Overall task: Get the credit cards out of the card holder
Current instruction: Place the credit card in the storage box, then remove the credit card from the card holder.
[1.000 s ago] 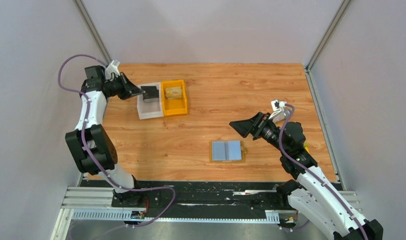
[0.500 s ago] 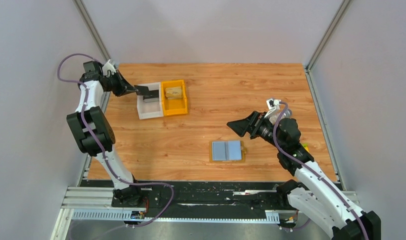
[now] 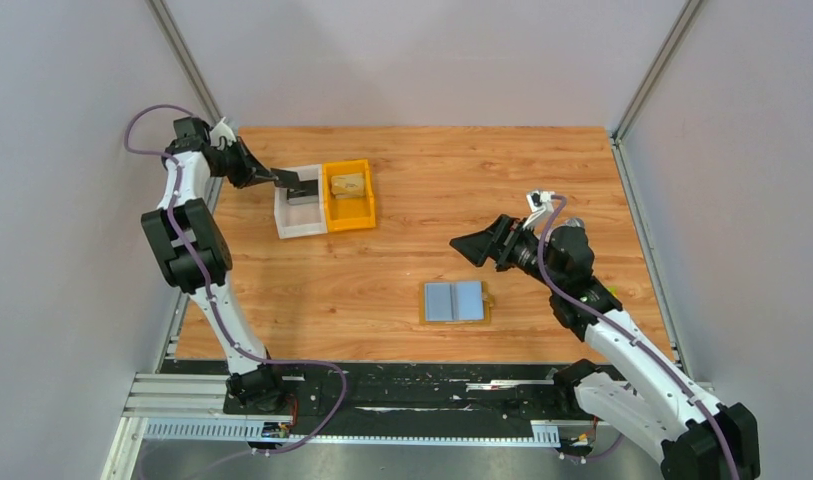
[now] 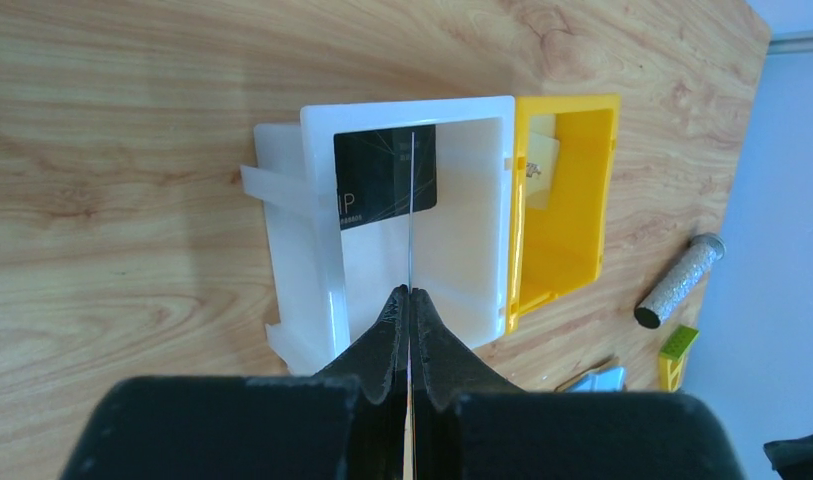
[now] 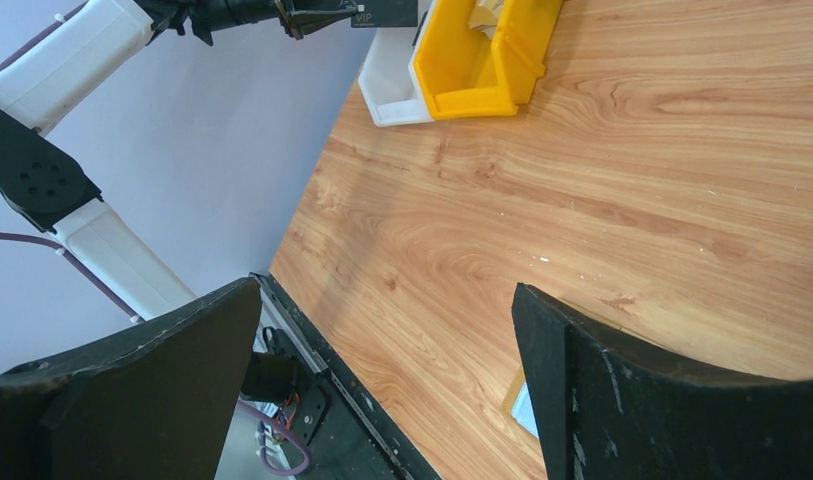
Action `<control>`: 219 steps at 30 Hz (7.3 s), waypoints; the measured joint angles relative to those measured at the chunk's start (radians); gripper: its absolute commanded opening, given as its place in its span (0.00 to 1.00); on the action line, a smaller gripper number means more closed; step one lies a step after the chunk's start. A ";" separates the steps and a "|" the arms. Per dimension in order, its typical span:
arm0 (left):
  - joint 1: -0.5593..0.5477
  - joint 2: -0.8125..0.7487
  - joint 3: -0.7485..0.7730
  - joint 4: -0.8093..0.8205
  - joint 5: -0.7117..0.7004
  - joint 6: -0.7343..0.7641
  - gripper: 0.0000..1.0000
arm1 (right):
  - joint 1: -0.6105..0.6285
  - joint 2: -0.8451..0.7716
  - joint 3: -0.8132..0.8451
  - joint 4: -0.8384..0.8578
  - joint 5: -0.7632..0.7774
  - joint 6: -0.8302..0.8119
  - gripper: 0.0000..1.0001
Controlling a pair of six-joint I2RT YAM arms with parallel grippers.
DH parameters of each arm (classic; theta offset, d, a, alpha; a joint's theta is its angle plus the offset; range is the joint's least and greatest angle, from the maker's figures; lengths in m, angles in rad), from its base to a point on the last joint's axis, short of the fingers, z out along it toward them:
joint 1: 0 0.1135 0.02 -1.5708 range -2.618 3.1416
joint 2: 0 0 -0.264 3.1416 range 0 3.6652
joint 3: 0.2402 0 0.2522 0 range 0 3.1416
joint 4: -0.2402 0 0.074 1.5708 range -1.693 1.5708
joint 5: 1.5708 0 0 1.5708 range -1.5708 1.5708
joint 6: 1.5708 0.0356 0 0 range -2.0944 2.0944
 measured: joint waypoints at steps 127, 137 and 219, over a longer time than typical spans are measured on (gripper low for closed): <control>-0.664 -0.917 -0.902 0.198 -0.174 -0.275 0.41 | 0.482 0.814 0.426 -0.726 0.657 0.080 0.71; -0.664 -0.919 -0.906 0.207 -0.177 -0.275 0.41 | 0.483 0.788 0.469 -0.757 0.661 0.079 0.69; -0.896 -0.587 -1.025 0.630 -0.124 -0.463 0.19 | 0.473 0.694 0.313 -0.499 0.587 0.061 0.26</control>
